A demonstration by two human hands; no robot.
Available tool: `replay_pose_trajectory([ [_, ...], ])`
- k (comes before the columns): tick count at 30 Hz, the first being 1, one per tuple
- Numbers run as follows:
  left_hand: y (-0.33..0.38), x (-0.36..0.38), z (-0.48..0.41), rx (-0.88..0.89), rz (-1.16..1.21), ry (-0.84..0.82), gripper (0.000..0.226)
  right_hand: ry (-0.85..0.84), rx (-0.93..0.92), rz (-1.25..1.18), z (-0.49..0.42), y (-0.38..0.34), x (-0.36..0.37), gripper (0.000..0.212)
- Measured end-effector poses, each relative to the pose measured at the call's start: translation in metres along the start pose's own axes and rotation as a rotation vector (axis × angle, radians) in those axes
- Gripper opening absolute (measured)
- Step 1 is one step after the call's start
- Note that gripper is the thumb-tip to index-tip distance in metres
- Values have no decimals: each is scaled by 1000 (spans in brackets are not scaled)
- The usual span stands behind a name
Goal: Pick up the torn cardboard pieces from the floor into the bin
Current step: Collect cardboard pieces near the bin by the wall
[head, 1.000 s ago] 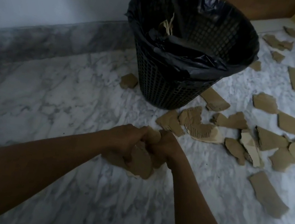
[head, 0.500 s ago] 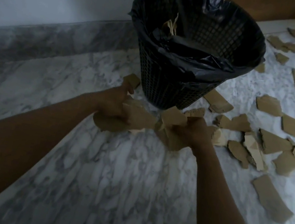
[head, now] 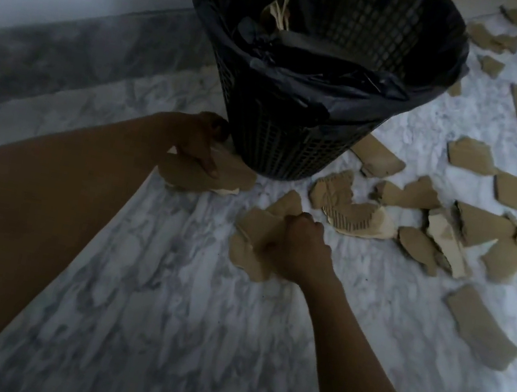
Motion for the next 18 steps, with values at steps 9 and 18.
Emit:
replay_pose_trajectory([
  [9,2,6,14,-128,11,28,122,-1,164,-57,-18,-5,0,55],
  [18,-1,26,62,-178,326,342,99,114,119,-265,-22,18,-30,63],
])
Point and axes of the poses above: each hand's wrist, its own z-axis away from the middle knuckle, its own x-axis out of the palm, y = z × x, the point moved 9 cm from there along -z, towards the middle knuckle, and after that the axes turned 11 degrees about x, right-handed, at the moved point
